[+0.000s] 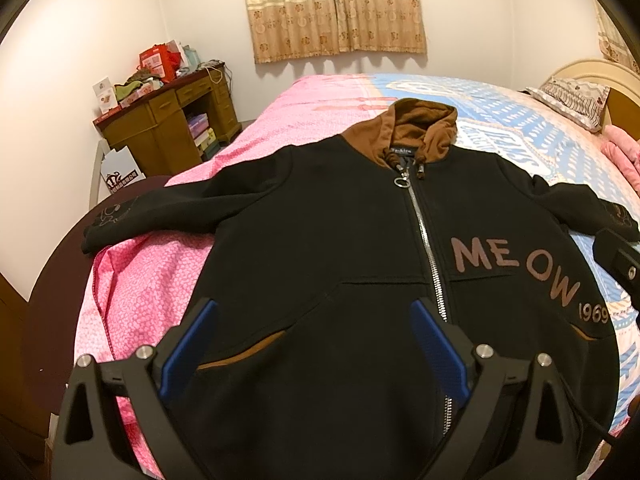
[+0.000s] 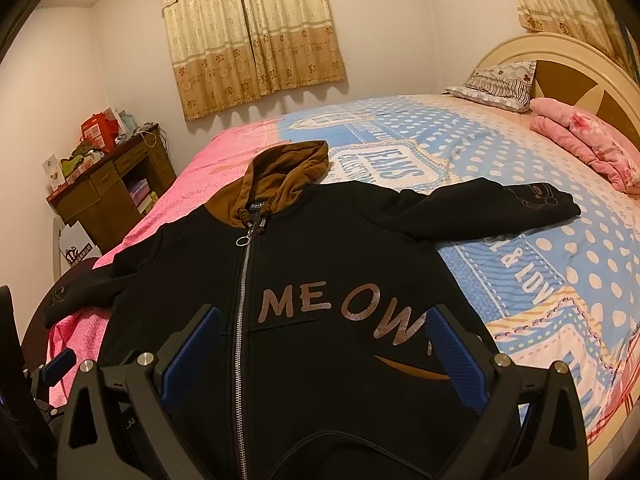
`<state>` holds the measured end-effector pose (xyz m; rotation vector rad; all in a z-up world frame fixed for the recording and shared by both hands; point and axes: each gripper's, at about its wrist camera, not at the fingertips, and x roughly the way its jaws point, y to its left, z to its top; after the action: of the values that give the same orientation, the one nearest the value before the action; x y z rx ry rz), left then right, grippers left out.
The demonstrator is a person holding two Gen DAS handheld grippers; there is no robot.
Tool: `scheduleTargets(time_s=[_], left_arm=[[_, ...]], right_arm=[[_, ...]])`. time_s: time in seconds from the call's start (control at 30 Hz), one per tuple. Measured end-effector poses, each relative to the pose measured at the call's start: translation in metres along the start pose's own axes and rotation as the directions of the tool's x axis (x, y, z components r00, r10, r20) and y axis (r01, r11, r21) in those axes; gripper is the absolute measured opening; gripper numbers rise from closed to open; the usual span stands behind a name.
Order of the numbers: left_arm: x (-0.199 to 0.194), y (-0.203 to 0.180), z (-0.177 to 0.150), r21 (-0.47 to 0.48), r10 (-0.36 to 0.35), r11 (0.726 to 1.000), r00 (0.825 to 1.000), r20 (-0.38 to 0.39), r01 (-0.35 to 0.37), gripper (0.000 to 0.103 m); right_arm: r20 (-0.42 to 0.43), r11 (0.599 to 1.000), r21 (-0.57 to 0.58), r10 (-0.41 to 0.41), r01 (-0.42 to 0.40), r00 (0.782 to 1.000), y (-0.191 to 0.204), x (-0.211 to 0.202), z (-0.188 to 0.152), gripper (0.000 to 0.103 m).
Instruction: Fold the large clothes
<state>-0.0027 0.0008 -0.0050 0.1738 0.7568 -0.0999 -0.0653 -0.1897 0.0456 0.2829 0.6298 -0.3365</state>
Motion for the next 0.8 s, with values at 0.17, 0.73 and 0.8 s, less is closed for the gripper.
scheduleTargets(time_s=[0.17,0.73,0.8], left_arm=[[0.0,0.0003,-0.0002,0.0,-0.001,1.0,1.0,-0.001,0.001,0.098],[-0.0001,-0.0002,-0.0013,0.0,0.0,1.0,1.0,-0.002,0.0,0.098],[0.0,-0.0002,-0.0016,0.001,0.0,1.0,1.0,-0.002,0.0,0.098]], right_arm=[[-0.007,1.0,-0.006,0.0,0.0,1.0,0.0017,0.0014,-0.0005,0.102],[-0.016,1.0,0.0,0.003,-0.003,1.0,0.0009,0.0031,-0.0015,0.102],[-0.017,1.0,0.001,0.002,-0.002,1.0,0.0009,0.0035,-0.0013,0.102]])
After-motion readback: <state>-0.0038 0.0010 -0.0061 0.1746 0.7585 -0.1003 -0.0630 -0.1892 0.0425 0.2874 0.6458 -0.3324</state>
